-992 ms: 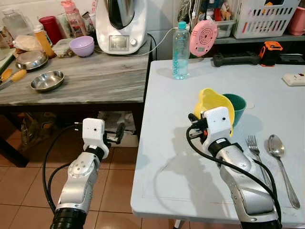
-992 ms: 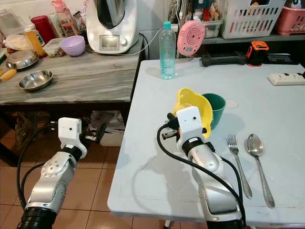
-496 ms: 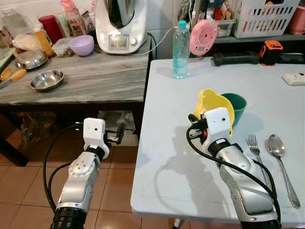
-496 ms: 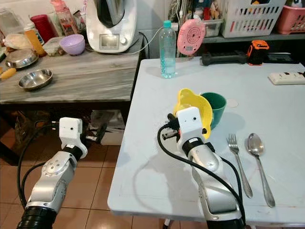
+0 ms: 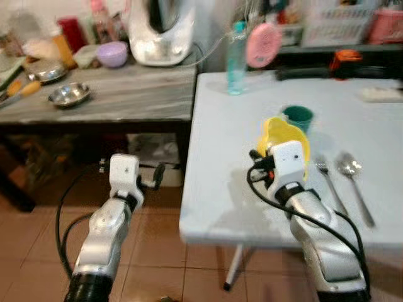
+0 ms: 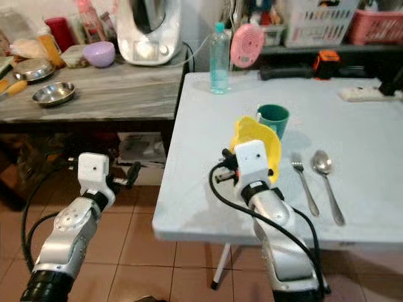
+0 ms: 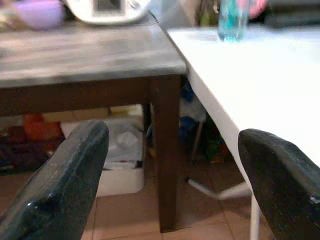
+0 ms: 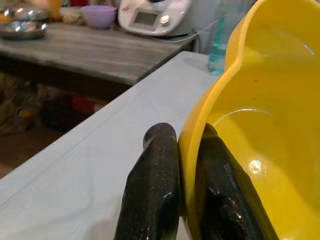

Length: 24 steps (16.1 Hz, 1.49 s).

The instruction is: Setting the table

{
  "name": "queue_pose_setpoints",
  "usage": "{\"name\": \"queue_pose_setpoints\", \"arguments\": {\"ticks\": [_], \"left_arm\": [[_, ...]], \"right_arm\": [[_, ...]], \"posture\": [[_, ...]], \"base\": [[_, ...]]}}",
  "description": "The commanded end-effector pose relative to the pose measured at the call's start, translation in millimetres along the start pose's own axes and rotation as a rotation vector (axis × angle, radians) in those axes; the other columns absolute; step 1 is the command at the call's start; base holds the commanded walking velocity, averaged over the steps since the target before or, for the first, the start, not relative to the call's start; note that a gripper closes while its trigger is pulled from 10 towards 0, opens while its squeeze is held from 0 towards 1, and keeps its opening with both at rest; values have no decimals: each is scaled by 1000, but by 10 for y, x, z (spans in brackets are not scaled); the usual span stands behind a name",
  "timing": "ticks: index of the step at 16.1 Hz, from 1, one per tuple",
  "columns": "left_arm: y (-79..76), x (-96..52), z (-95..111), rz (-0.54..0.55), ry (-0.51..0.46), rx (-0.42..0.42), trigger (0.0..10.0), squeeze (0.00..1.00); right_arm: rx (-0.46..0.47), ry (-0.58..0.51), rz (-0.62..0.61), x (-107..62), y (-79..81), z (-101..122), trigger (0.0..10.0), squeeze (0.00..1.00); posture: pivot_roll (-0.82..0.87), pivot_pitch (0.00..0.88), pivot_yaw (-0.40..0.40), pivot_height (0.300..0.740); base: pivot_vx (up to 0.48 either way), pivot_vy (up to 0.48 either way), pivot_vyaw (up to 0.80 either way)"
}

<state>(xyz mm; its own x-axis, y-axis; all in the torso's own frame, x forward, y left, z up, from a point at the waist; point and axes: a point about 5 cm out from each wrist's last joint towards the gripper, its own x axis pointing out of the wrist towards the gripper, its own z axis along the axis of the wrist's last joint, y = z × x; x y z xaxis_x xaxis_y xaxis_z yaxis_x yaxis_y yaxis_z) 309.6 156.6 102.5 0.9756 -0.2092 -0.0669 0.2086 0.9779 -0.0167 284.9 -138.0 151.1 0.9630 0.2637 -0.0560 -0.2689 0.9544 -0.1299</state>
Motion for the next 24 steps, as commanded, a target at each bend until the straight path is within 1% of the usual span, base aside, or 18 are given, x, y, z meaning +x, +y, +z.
{"name": "queue_pose_setpoints", "arguments": {"ticks": [1, 6, 13, 18, 24], "left_arm": [[75, -60, -87, 28, 38, 9, 10000, 0], [93, -69, -68, 14, 18, 20, 10000, 0], [91, -72, -87, 9, 28, 1, 10000, 0], [79, -75, -98, 0, 32, 11, 10000, 0], [75, -67, -88, -2, 25, 10, 10000, 0]], "right_arm": [[-4, -22, 10, 39, 23, 57, 10000, 0], [-5, -27, -1, 50, 6, 64, 10000, 0], [0, -28, -7, 76, 1, 54, 10000, 0], [3, -27, -10, 74, 0, 46, 10000, 0], [5, -19, -31, 11, -23, -16, 10000, 0]], "posture": [[-100, 0, 86, 740], [-99, 0, 91, 740], [-95, 0, 93, 740], [-98, 0, 96, 740], [-100, 0, 98, 740]], "base": [[-285, 0, 0], [-55, 0, 0], [0, 0, 0], [0, 0, 0], [0, 480, 0]]}}
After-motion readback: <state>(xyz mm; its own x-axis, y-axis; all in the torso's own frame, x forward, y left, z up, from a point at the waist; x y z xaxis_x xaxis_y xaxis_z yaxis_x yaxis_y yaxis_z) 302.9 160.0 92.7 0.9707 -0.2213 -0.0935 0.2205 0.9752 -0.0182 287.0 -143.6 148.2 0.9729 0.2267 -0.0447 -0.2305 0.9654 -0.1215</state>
